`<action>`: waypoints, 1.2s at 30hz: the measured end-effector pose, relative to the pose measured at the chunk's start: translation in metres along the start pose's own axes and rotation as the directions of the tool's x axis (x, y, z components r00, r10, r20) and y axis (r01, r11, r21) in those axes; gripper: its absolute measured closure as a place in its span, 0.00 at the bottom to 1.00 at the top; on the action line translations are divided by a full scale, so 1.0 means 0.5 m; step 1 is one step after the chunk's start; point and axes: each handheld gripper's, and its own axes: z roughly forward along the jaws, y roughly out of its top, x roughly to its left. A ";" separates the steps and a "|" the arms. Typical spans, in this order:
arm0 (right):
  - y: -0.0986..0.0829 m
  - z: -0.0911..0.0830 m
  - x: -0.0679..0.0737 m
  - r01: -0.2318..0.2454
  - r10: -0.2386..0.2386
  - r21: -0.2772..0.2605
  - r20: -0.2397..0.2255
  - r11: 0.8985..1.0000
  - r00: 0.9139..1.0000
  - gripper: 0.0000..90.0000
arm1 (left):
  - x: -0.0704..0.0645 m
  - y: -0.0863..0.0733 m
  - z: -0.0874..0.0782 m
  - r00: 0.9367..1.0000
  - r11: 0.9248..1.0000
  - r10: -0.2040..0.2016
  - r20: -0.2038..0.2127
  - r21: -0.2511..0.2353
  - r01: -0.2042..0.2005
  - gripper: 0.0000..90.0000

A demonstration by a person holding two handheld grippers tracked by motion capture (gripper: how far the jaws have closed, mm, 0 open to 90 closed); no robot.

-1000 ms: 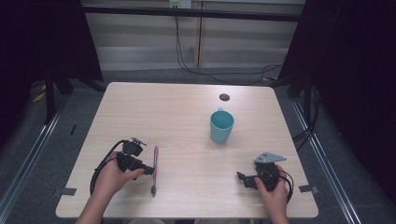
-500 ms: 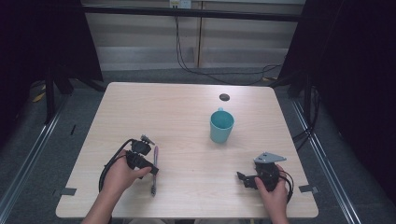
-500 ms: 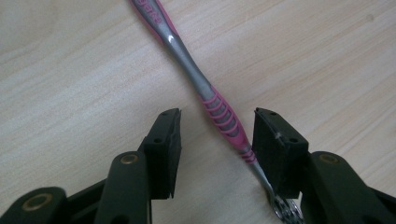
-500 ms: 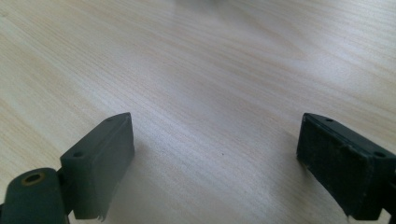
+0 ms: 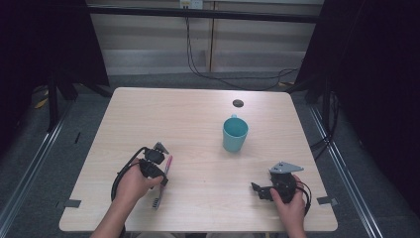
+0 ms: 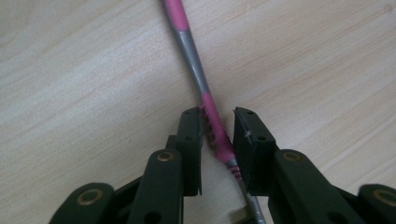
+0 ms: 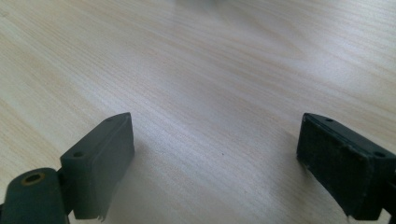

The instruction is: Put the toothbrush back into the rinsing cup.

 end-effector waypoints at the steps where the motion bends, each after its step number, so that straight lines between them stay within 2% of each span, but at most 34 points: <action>1: 0.000 0.000 0.000 0.000 0.000 0.000 0.000 1.000 1.000 0.12 | -0.001 0.001 0.001 1.000 1.000 0.004 0.001 0.005 -0.004 0.85; 7: 0.000 0.000 0.000 0.000 0.000 0.000 0.000 1.000 1.000 0.12 | -0.001 0.012 0.003 1.000 0.999 0.021 -0.002 0.043 -0.021 0.89; 12: 0.000 0.000 0.000 0.000 0.000 0.000 0.000 1.000 1.000 0.12 | -0.003 0.017 0.004 0.998 0.996 0.063 -0.004 0.062 -0.063 0.89; 15: 0.000 0.000 0.000 0.000 0.000 0.000 0.000 1.000 1.000 0.12 | -0.005 0.015 0.004 0.992 0.991 0.127 -0.002 0.052 -0.127 0.89; 20: 0.000 0.000 0.000 0.000 0.000 0.000 0.000 1.000 1.000 0.12 | -0.008 0.013 0.005 0.989 0.988 0.147 -0.011 0.042 -0.146 0.89; 22: 0.000 0.000 0.000 0.000 0.000 0.000 0.000 1.000 1.000 0.12 | -0.011 0.015 0.004 0.987 0.986 0.160 -0.021 0.055 -0.159 0.89; 25: 0.000 0.000 0.000 0.000 0.000 0.000 0.000 1.000 1.000 0.12 | -0.014 0.016 0.005 0.988 0.987 0.153 -0.033 0.060 -0.151 0.89; 33: 0.000 0.000 0.000 0.000 0.000 0.000 0.000 1.000 1.000 0.12 | -0.025 0.016 0.006 0.977 0.978 0.203 -0.063 0.069 -0.199 0.91; 36: 0.000 0.000 0.000 0.000 0.000 0.000 0.000 1.000 1.000 0.12 | -0.025 0.017 0.006 0.978 0.978 0.200 -0.064 0.073 -0.195 0.91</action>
